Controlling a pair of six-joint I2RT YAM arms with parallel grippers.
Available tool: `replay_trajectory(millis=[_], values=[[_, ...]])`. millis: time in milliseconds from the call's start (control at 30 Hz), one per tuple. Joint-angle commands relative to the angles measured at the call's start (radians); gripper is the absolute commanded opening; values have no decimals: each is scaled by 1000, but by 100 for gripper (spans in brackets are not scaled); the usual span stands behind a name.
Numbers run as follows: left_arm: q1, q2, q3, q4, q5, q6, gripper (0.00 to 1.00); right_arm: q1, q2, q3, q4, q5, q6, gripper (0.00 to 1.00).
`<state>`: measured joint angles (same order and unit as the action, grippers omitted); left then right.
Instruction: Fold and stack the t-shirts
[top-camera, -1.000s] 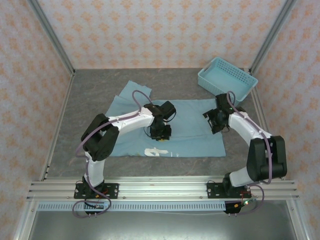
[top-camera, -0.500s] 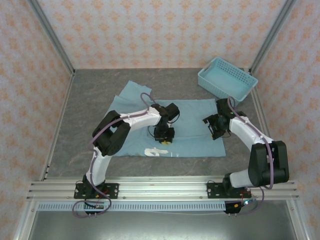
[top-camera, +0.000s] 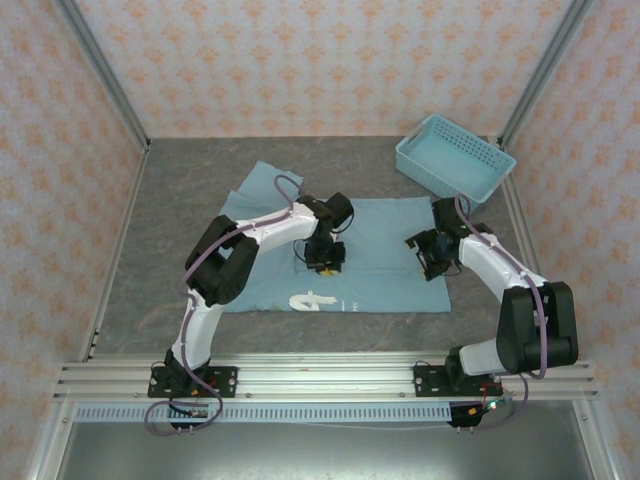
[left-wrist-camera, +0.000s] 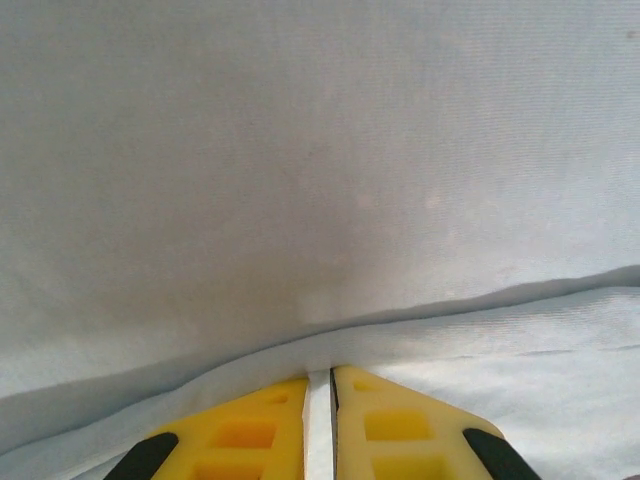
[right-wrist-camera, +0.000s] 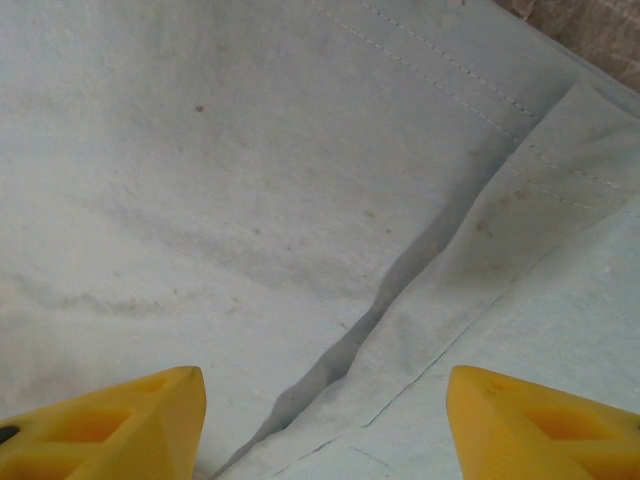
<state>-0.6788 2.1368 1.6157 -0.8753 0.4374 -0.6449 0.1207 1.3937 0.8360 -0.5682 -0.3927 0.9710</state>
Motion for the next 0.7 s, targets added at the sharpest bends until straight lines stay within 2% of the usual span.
replay_trajectory(millis=[0, 367, 400, 533, 667], values=[[-1, 13, 27, -40, -21, 24, 14, -4, -15, -18, -21, 13, -9, 65], [9, 34, 44, -33, -63, 30, 14, -4, -25, -58, -23, 24, -19, 63], [11, 8, 38, -37, -78, 27, 15, -4, -29, -57, -28, 29, -25, 63], [58, -168, -77, -19, -129, -41, 30, -4, -55, -52, -74, 54, -66, 63], [148, -354, -258, -13, -151, -138, 29, -4, -82, -67, -123, 73, -90, 59]])
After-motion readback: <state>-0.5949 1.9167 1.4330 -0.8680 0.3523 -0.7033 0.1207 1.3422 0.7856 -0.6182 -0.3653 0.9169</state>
